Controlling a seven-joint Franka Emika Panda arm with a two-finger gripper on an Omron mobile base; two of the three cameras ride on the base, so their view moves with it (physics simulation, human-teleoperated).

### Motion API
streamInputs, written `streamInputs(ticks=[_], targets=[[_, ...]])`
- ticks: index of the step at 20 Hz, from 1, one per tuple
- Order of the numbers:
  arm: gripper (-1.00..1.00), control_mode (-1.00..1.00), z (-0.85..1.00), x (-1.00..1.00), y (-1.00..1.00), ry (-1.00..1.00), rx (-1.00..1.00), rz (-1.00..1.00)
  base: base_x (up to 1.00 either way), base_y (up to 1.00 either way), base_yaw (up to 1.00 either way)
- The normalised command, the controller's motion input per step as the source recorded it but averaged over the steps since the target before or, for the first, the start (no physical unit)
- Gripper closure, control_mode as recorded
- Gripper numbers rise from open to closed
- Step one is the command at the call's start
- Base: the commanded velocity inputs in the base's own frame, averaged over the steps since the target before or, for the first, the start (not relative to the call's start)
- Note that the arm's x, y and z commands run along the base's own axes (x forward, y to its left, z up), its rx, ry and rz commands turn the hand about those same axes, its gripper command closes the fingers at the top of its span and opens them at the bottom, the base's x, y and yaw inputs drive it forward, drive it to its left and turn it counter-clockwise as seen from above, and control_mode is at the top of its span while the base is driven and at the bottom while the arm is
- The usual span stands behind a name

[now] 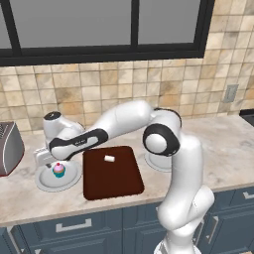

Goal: Move the dessert items from the plates to the tray.

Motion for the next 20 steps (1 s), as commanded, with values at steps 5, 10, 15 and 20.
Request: streamInputs(ticks=[5, 10, 15, 20], targets=[[-1.00, -1.00, -0.02, 0.00, 0.00, 0.00, 0.00, 0.00, 0.00, 0.00, 0.00], [-1.00, -1.00, -0.19, 0.04, 0.02, 0.00, 0.00, 0.00, 0.00, 0.00, 0.00], [-1.00, -1.00, -0.25, 0.04, 0.05, 0.00, 0.00, 0.00, 0.00, 0.00, 0.00], [-1.00, -1.00, -0.14, 0.06, 0.16, 0.00, 0.00, 0.00, 0.00, 0.00, 0.00]])
